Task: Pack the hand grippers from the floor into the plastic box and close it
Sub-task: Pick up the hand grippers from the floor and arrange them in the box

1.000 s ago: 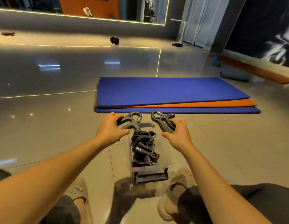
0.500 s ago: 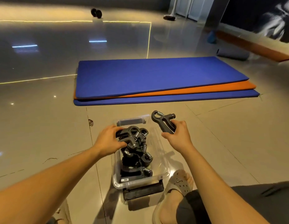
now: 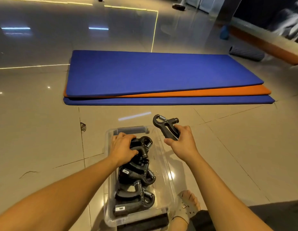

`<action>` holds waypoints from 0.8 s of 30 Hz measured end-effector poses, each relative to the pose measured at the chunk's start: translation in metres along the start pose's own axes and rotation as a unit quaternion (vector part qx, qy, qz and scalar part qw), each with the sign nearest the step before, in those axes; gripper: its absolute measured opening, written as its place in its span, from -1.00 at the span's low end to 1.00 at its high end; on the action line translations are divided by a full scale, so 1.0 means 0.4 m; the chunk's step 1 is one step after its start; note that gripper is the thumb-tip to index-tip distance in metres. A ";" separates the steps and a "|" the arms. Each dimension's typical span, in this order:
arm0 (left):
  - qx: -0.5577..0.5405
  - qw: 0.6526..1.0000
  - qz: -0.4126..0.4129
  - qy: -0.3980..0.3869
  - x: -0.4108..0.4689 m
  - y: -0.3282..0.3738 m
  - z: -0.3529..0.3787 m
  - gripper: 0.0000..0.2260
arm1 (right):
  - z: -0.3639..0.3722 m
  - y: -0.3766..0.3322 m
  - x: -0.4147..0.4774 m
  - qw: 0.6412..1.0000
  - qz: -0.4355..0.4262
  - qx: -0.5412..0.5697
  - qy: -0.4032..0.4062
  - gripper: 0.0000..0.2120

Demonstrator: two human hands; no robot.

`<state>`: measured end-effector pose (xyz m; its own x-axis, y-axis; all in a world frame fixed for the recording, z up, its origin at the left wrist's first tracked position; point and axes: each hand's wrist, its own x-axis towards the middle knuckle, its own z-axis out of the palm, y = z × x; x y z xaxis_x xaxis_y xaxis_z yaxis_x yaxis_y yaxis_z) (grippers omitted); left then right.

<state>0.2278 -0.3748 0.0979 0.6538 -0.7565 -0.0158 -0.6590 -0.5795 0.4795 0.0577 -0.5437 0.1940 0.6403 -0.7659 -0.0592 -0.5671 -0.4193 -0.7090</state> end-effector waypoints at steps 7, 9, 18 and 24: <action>0.018 1.000 0.020 -0.007 0.051 -0.040 0.054 -0.43 | 0.035 0.013 0.043 1.000 -0.003 -0.015 -0.014 -0.37; 0.043 0.998 0.037 0.007 0.054 -0.037 0.056 -0.43 | 0.042 0.014 0.049 1.000 -0.003 -0.016 -0.019 -0.36; 0.136 0.989 0.051 0.042 0.052 -0.020 0.046 -0.36 | 0.050 0.030 0.051 1.000 0.012 -0.017 -0.023 -0.33; 0.091 0.994 0.019 0.062 0.038 -0.012 0.036 -0.29 | 0.047 0.033 0.043 1.000 0.014 -0.015 -0.023 -0.35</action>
<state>0.2353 -0.3878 0.0828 0.6609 -0.7421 0.1117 -0.7324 -0.6053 0.3116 0.0710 -0.5531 0.1704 0.6465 -0.7547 -0.1116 -0.6000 -0.4126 -0.6854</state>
